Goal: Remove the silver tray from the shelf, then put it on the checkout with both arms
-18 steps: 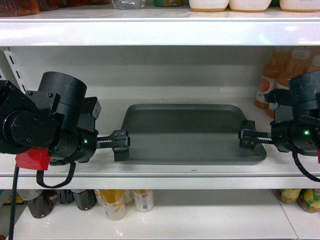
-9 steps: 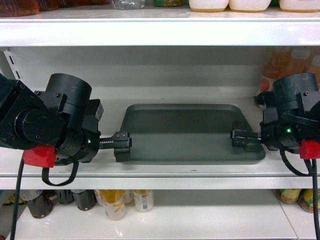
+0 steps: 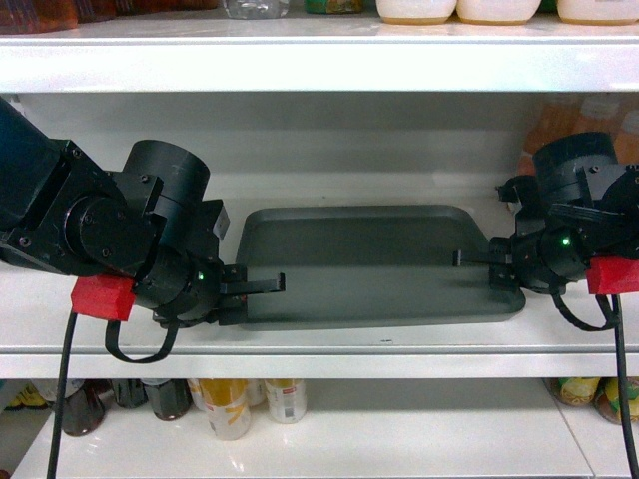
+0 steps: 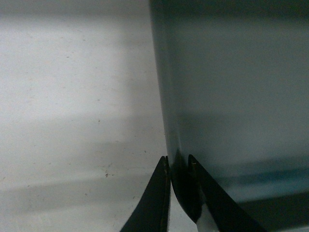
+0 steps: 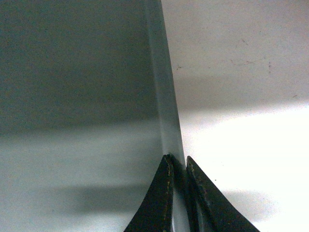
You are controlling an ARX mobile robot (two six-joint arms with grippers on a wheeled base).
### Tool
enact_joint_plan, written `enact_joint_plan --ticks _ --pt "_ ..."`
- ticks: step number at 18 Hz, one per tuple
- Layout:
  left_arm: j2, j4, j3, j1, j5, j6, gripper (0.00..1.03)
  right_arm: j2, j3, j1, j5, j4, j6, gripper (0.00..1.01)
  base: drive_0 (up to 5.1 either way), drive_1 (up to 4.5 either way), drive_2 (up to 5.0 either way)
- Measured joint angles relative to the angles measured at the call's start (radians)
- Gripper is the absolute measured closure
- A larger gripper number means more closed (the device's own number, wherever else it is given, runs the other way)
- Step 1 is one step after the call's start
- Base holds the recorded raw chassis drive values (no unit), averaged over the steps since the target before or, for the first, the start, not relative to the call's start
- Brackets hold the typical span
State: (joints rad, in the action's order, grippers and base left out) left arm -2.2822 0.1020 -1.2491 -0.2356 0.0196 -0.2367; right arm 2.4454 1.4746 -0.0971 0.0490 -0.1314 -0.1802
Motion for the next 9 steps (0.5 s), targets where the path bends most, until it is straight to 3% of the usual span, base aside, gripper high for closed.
enact_joint_plan --ticks 2,4,9 --pt "0.005 0.014 0.018 0.004 0.010 -0.057 0.99 -0.014 -0.021 0.000 -0.025 -0.001 0.017 0.96 0.0 0.00 0.0" --pt "0.014 0.040 0.046 0.006 0.002 -0.099 0.99 -0.027 -0.051 -0.001 -0.028 -0.014 0.016 0.97 0.0 0.00 0.0" --pt "0.089 0.105 0.173 0.010 0.009 -0.135 1.00 -0.111 -0.210 -0.023 -0.027 -0.097 0.005 0.97 0.0 0.00 0.0"
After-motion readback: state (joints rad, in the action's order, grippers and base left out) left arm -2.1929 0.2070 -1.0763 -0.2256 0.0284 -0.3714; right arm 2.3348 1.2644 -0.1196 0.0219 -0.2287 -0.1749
